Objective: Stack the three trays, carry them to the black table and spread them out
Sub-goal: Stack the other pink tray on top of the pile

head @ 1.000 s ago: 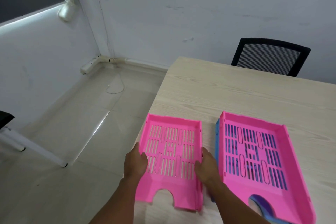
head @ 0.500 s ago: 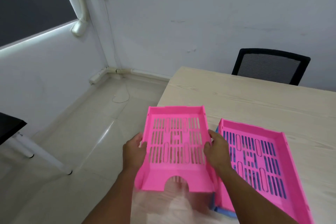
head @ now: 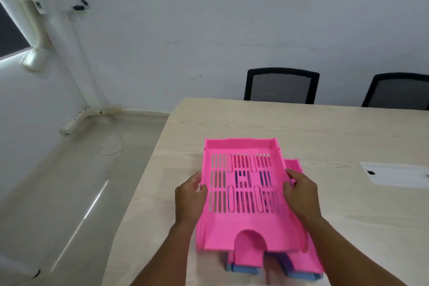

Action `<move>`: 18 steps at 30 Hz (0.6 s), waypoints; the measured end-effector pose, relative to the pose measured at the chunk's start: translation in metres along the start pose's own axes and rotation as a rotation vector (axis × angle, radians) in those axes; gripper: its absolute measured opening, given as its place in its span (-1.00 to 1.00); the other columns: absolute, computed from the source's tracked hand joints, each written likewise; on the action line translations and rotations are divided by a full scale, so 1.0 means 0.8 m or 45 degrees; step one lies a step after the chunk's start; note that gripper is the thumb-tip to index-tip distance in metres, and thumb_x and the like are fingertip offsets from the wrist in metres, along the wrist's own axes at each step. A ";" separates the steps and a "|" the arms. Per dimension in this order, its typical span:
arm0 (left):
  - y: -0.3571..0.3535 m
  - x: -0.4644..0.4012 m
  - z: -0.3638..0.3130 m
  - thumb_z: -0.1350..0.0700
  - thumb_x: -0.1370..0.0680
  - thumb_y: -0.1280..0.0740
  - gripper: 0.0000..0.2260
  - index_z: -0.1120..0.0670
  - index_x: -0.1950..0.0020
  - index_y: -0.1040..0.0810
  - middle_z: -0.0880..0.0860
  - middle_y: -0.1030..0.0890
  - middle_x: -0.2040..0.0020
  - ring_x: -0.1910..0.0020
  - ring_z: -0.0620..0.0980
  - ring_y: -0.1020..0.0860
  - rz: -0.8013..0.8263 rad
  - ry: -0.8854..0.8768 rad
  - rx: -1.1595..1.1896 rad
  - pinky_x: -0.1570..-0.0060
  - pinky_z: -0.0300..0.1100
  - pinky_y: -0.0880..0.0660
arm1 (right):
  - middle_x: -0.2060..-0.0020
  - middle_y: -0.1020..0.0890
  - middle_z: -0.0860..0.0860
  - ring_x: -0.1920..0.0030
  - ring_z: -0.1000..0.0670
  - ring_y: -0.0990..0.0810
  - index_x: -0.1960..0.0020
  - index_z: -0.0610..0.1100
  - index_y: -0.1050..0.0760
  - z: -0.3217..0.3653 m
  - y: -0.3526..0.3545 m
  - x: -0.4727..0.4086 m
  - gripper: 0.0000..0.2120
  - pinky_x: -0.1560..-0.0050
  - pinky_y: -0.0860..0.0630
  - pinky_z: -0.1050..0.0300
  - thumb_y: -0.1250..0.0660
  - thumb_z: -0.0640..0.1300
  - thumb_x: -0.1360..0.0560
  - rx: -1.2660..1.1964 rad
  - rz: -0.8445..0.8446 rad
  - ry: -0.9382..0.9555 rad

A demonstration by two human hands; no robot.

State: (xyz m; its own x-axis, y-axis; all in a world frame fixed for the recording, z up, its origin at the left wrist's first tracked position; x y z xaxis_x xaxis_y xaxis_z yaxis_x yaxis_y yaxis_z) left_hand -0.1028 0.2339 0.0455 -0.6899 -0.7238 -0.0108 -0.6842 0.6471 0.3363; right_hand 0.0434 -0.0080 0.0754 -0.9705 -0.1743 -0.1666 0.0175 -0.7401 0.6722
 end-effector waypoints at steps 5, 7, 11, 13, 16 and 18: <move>-0.055 0.015 -0.017 0.34 -0.52 -0.34 -0.60 0.10 -0.34 -0.58 -0.10 -0.66 -0.16 -0.21 -0.03 -0.63 0.111 -0.013 -0.013 -0.22 -0.25 -0.46 | -0.15 -0.68 -0.23 0.00 -0.18 -0.65 -0.33 -0.24 -0.57 -0.051 0.042 -0.007 -0.59 -0.18 -0.48 0.10 -0.26 -0.38 -0.50 0.032 0.024 -0.109; -0.070 0.024 -0.019 0.34 -0.52 -0.33 -0.59 0.09 -0.34 -0.58 -0.07 -0.68 -0.17 -0.20 -0.03 -0.64 0.122 -0.017 -0.019 -0.19 -0.30 -0.47 | -0.13 -0.69 -0.18 0.06 -0.14 -0.65 -0.32 -0.20 -0.58 -0.064 0.051 -0.007 -0.60 -0.13 -0.50 0.11 -0.25 -0.35 -0.52 0.030 0.032 -0.137; -0.085 0.035 -0.020 0.35 -0.54 -0.34 -0.59 0.14 -0.38 -0.53 0.10 -0.66 -0.23 -0.22 0.04 -0.63 0.056 0.014 -0.005 -0.11 -0.42 -0.45 | -0.10 -0.69 -0.16 0.10 -0.13 -0.66 -0.30 -0.19 -0.59 -0.076 0.055 -0.001 -0.60 -0.11 -0.58 0.04 -0.23 -0.36 -0.51 -0.027 0.027 -0.165; -0.089 0.035 -0.022 0.34 -0.55 -0.33 -0.59 0.14 -0.39 -0.53 0.10 -0.66 -0.24 -0.22 0.03 -0.63 0.048 0.019 -0.007 -0.18 -0.26 -0.49 | -0.11 -0.69 -0.15 0.09 -0.13 -0.67 -0.31 -0.19 -0.58 -0.078 0.053 0.000 -0.60 -0.11 -0.61 -0.01 -0.22 -0.36 -0.52 -0.064 0.039 -0.181; -0.091 0.032 -0.027 0.34 -0.54 -0.34 -0.59 0.14 -0.38 -0.53 0.10 -0.66 -0.25 -0.21 0.02 -0.64 0.012 0.017 0.009 -0.25 -0.08 -0.53 | -0.16 -0.67 -0.15 0.05 -0.12 -0.66 -0.35 -0.20 -0.56 -0.080 0.054 -0.007 -0.58 -0.15 -0.58 0.02 -0.23 -0.35 -0.52 -0.094 0.023 -0.194; -0.093 0.031 -0.030 0.34 -0.53 -0.35 -0.59 0.15 -0.38 -0.54 0.11 -0.66 -0.24 -0.20 0.02 -0.64 -0.030 0.014 0.003 -0.24 -0.04 -0.55 | -0.14 -0.67 -0.15 0.07 -0.12 -0.64 -0.34 -0.20 -0.56 -0.080 0.059 -0.013 -0.59 -0.11 -0.53 0.10 -0.26 -0.35 -0.51 -0.109 -0.002 -0.179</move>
State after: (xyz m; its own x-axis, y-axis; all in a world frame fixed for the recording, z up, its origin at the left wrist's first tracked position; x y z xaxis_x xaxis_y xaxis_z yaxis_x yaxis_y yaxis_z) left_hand -0.0634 0.1621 0.0425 -0.6712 -0.7413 -0.0082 -0.7005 0.6306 0.3340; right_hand 0.0697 -0.0824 0.0626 -0.9945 -0.0848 -0.0609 0.0305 -0.7940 0.6072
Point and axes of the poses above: each hand's wrist, its own x-axis away from the middle knuckle, its own y-axis out of the back of the hand, z = x × y, the point moved 2 cm from there along -x, towards the middle knuckle
